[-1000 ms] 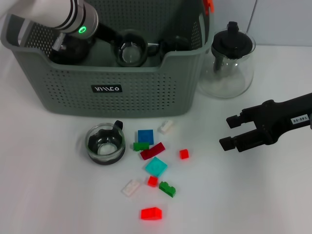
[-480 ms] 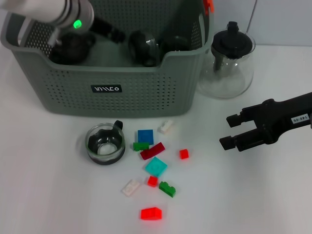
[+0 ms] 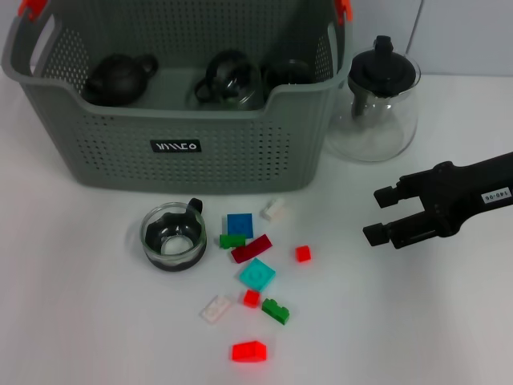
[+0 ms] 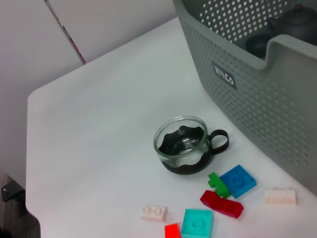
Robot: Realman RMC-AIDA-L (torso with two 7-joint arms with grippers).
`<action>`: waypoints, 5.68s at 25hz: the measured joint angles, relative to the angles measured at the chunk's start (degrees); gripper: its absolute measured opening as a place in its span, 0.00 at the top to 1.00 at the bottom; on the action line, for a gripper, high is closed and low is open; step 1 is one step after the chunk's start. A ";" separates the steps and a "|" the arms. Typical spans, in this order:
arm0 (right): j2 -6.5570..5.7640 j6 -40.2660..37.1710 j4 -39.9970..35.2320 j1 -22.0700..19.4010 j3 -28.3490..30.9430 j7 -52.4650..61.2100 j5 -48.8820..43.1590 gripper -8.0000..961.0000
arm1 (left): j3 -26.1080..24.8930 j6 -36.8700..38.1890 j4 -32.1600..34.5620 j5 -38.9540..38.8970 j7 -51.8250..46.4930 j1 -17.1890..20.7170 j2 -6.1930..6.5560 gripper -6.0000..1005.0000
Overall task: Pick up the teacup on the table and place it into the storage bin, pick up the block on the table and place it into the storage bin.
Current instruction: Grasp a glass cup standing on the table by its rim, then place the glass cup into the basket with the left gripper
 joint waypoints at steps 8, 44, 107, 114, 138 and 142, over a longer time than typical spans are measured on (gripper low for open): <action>0.00 -0.07 0.27 0.00 0.91 -0.11 0.18 0.12 | -8.07 29.54 8.21 -24.79 21.17 8.74 0.22 0.20; 0.24 1.62 4.68 -0.17 2.74 -0.06 0.22 0.12 | 27.64 22.50 4.33 23.70 30.05 16.05 -5.54 0.21; 0.00 1.03 5.19 0.03 2.87 -0.40 0.05 0.12 | 0.23 10.92 -12.75 8.34 2.23 -7.12 6.07 0.94; -0.08 0.98 5.19 0.57 2.42 0.50 -0.05 0.12 | 0.32 -0.54 -25.30 19.99 0.23 -13.17 5.77 0.94; -0.09 1.50 5.43 0.08 2.25 -0.08 -0.18 0.12 | 7.26 -19.80 -37.99 26.17 -0.12 -14.72 -0.04 0.94; -0.08 1.52 5.45 0.03 2.25 -0.10 -0.17 0.12 | 7.93 -19.98 -38.14 26.31 -0.12 -14.62 -0.28 0.94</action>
